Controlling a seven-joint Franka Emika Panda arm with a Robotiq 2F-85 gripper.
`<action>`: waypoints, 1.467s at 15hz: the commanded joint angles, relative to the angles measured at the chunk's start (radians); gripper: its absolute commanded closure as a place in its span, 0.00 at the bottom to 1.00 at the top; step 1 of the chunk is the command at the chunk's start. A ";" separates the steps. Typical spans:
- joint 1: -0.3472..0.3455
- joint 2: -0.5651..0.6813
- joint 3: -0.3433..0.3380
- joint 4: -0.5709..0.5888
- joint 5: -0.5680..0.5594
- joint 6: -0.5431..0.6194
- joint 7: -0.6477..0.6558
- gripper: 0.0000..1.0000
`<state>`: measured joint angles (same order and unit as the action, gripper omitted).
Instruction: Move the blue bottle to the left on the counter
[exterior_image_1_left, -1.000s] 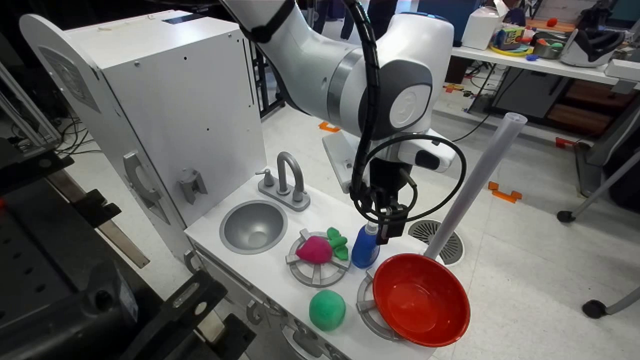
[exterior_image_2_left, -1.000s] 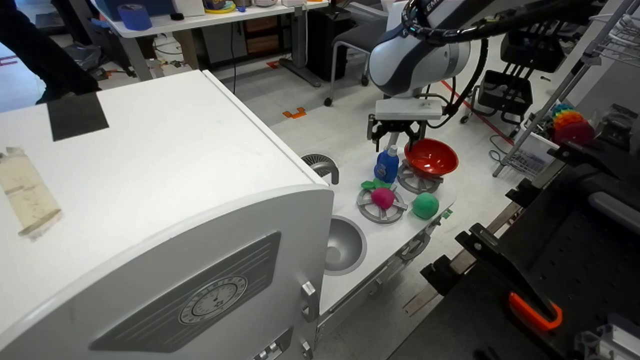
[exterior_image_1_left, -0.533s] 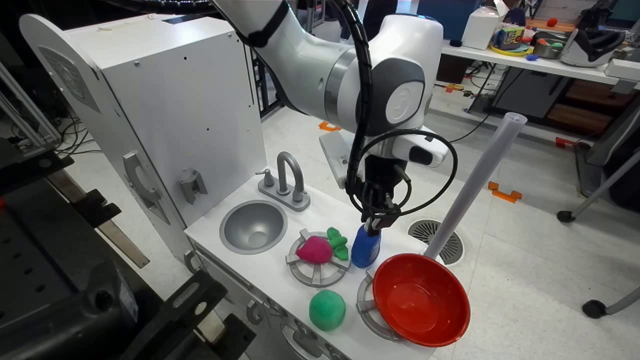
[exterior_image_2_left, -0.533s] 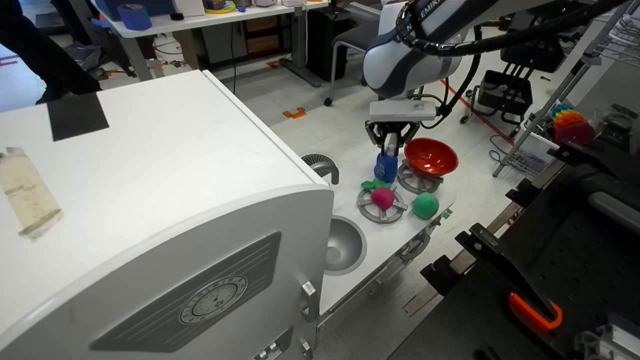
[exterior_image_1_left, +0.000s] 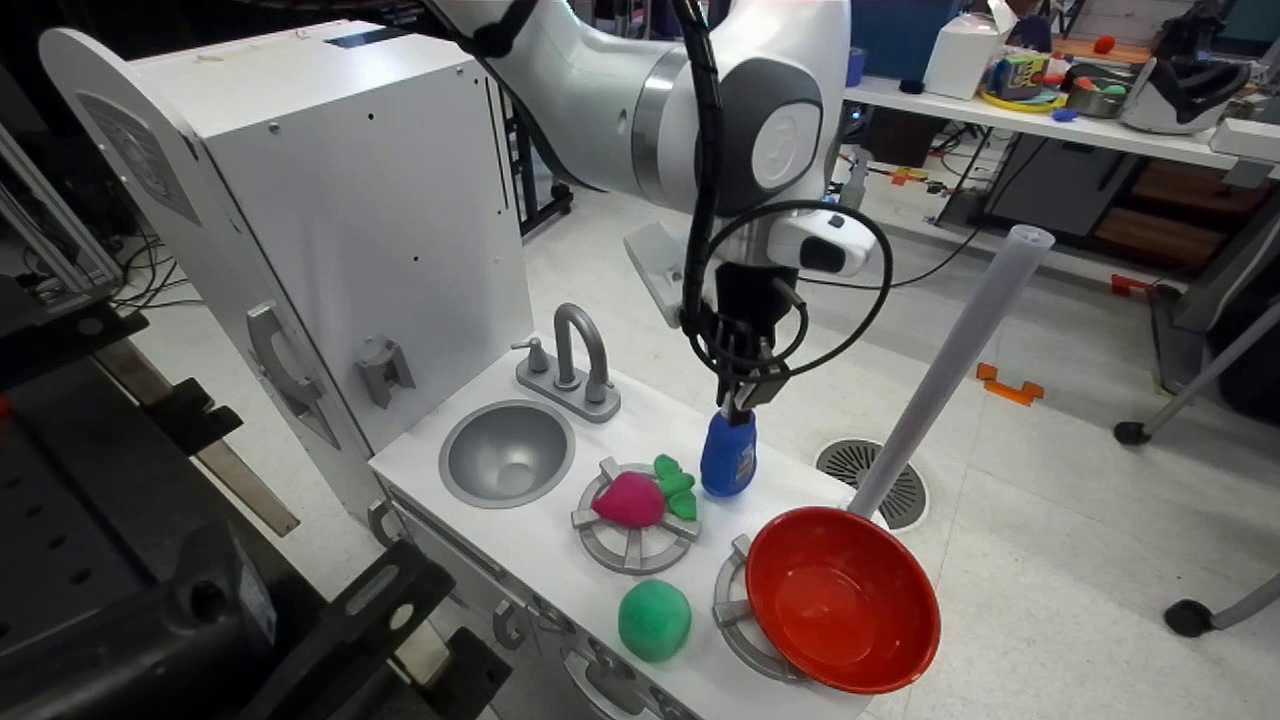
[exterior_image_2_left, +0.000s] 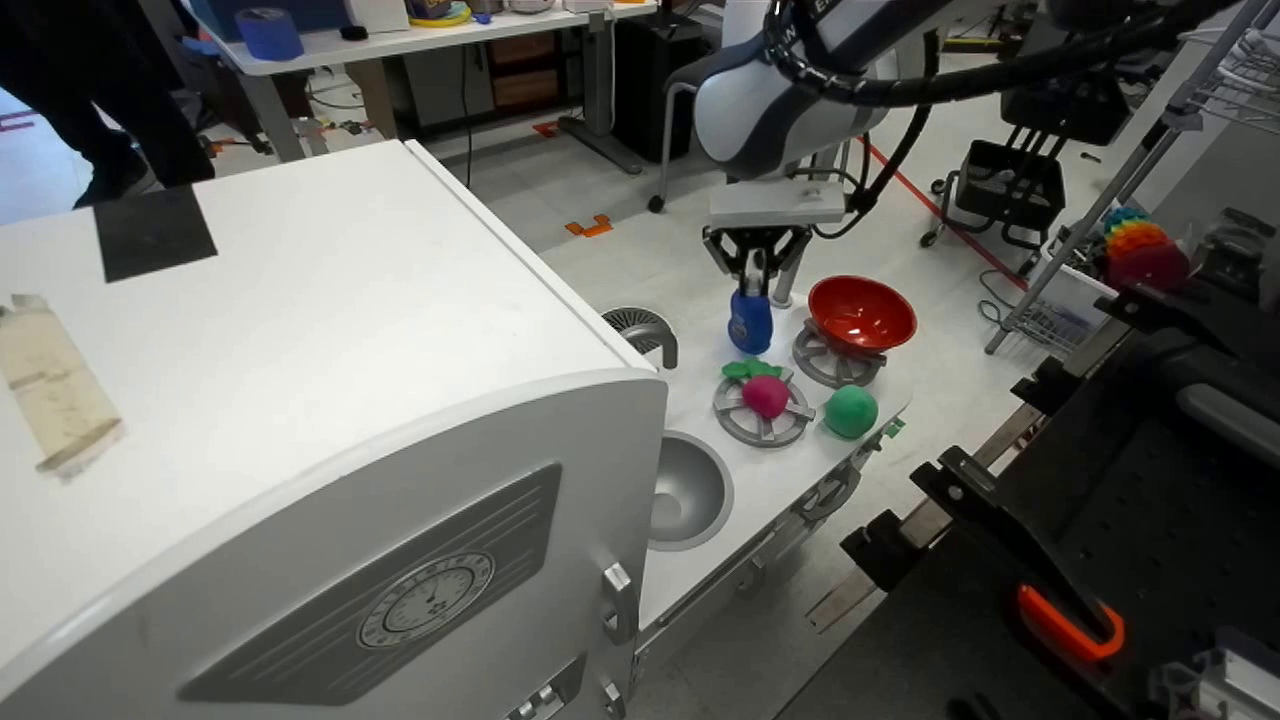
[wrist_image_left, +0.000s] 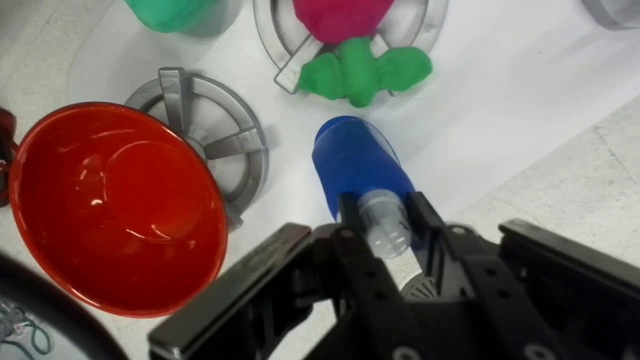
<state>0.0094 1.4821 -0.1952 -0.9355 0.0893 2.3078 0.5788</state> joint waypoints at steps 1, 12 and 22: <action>0.028 0.026 0.020 0.106 -0.017 -0.037 0.018 0.93; 0.076 0.005 0.105 0.019 -0.001 -0.036 0.010 0.93; 0.086 0.005 0.073 -0.019 -0.019 -0.028 0.018 0.63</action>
<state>0.0875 1.4873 -0.1075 -0.9531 0.0893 2.2884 0.5825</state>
